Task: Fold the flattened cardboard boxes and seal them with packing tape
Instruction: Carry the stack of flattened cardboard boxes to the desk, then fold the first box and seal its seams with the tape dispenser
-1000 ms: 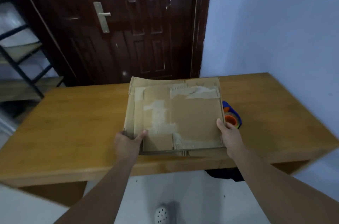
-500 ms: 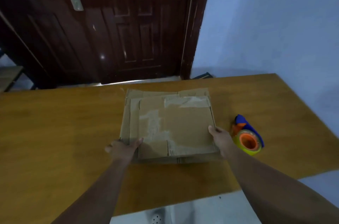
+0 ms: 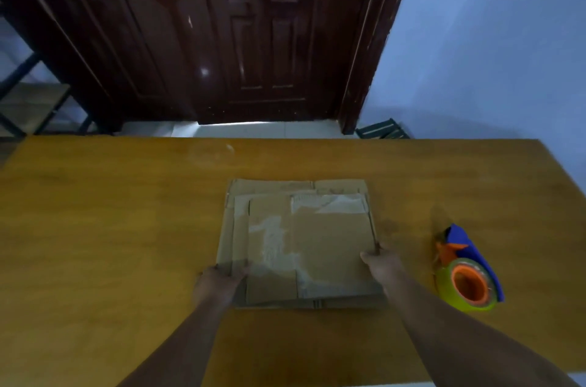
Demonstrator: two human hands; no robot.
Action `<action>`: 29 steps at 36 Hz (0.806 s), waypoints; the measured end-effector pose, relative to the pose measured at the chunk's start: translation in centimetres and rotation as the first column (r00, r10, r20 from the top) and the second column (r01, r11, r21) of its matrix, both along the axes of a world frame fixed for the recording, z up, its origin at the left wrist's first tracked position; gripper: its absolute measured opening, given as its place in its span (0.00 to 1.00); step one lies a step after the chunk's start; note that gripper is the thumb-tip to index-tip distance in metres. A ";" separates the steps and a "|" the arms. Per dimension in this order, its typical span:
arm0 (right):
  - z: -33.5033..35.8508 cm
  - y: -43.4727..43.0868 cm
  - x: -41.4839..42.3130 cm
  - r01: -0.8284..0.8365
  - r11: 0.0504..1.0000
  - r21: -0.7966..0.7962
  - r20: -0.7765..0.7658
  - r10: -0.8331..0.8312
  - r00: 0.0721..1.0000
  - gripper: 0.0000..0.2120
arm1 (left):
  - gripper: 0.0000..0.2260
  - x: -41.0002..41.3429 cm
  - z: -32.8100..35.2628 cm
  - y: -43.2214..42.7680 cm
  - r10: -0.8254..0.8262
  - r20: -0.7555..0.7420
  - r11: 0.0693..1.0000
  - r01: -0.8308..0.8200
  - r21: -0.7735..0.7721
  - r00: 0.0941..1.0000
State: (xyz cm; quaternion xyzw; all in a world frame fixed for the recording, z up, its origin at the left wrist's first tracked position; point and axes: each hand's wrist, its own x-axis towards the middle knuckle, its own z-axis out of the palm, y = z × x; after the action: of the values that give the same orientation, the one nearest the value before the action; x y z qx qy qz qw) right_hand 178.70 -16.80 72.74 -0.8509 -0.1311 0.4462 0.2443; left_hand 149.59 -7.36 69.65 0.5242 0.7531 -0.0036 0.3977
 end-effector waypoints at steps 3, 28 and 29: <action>0.0 0.0 0.1 -0.091 0.996 0.023 0.005 0.091 0.996 0.30 | 0.35 0.0 0.1 -0.1 0.182 0.180 0.981 -0.192 0.038 0.967; 0.7 14.5 -4.8 -0.260 0.941 0.217 -0.024 0.271 0.962 0.24 | 0.27 -4.5 4.5 9.6 0.180 0.186 0.930 -0.229 0.288 0.966; 0.5 14.2 -4.5 -0.247 0.947 0.207 -0.022 0.257 0.966 0.23 | 0.24 -4.1 4.4 9.6 0.175 0.210 0.929 -0.232 0.287 0.962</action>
State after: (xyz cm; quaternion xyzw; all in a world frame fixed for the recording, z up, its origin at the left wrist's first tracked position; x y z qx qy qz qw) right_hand 174.22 -2.57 73.23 -0.7867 -0.2773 0.4788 0.2739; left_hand 145.45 2.25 74.07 0.4969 0.7553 0.2033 0.3758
